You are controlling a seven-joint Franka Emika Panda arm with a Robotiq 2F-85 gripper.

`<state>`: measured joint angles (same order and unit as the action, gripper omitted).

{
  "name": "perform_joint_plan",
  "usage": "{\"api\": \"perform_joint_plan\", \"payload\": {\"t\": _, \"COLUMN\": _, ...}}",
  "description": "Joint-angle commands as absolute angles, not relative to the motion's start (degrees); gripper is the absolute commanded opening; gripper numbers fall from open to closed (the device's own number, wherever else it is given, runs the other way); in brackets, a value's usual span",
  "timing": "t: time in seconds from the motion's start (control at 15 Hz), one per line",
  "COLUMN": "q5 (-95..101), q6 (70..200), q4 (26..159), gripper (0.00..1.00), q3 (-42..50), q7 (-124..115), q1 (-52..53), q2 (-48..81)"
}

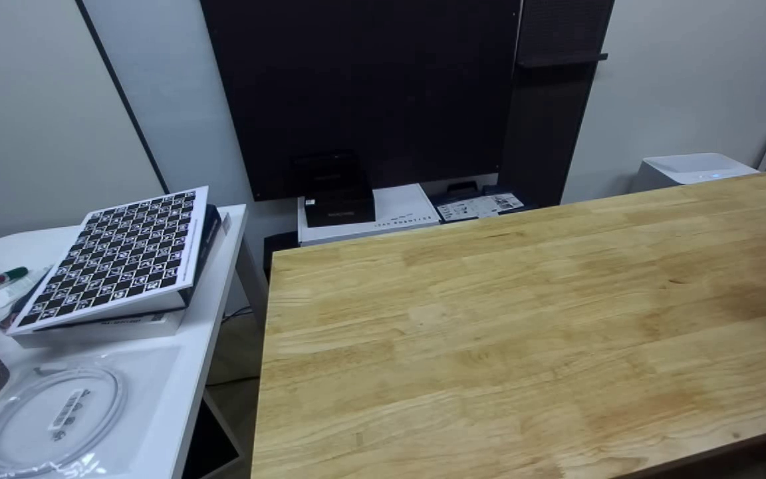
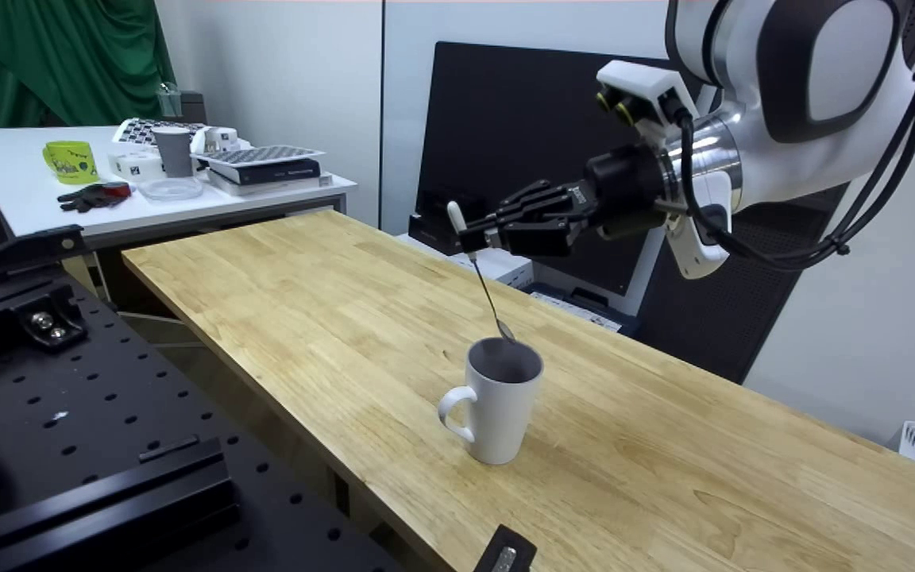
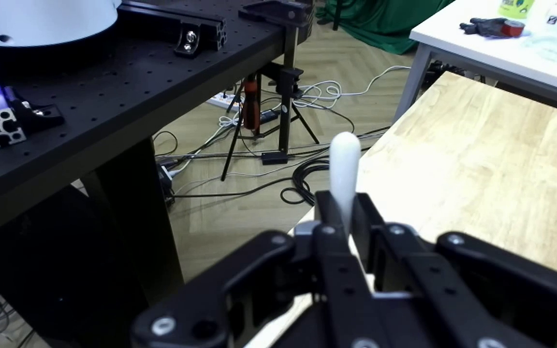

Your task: Put the spoon in the mug

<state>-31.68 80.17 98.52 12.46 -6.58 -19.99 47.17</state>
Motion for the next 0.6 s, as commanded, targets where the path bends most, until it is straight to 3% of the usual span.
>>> {"api": "perform_joint_plan", "payload": {"t": 0.0, "q5": -32.8, "q6": 76.8, "q4": 92.3, "gripper": 0.03, "q3": 11.5, "q7": -7.4, "q1": -22.6, "q2": 53.2}}
{"api": "perform_joint_plan", "payload": {"t": 0.53, "q5": -33.5, "q6": 75.2, "q4": 86.3, "gripper": 0.03, "q3": 11.4, "q7": -8.0, "q1": -24.6, "q2": 58.9}}
